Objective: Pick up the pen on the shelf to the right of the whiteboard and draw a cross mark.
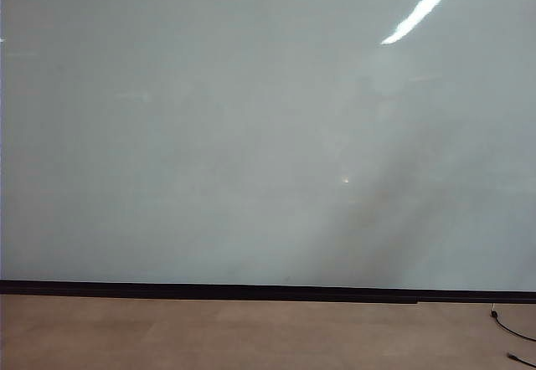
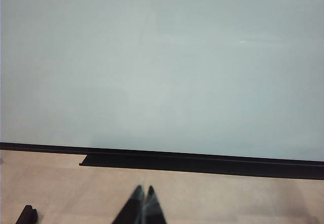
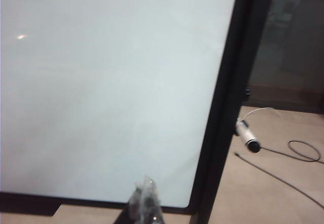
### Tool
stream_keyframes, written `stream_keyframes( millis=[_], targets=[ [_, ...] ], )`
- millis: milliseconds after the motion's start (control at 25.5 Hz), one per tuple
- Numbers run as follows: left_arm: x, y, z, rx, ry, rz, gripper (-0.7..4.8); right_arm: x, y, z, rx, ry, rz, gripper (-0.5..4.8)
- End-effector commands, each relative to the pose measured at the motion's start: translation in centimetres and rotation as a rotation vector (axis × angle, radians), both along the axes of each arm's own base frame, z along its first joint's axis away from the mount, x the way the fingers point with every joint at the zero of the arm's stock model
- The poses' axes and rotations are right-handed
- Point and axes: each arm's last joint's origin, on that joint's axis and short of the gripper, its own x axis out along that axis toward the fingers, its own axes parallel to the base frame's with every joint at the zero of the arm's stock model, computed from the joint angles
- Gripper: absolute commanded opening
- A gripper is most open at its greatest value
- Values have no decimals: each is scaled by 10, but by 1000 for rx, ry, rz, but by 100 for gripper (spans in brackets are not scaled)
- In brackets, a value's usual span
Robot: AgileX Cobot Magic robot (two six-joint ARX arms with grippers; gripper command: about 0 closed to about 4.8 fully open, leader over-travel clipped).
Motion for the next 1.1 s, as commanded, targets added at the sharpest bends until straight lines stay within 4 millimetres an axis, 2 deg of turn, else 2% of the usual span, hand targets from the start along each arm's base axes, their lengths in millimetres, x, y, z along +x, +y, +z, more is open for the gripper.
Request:
stream_keyframes(
  millis=[39, 353, 745, 1019, 1098],
  targets=[
    [0, 0, 1, 4, -8, -4, -4, 0, 0, -4, 9, 51, 10, -8],
    [0, 0, 1, 4, -8, -4, -5, 0, 0, -7, 14, 85, 7, -8],
    [0, 0, 1, 4, -8, -4, -4, 0, 1, -2, -3, 32, 23, -8],
    [0, 0, 1, 4, -8, -4, -5, -1, -4, 5, 0, -45, -130, -8],
    [0, 0, 1, 4, -8, -4, -4, -1, -5, 6, 2, -56, -160, 9]
  ],
)
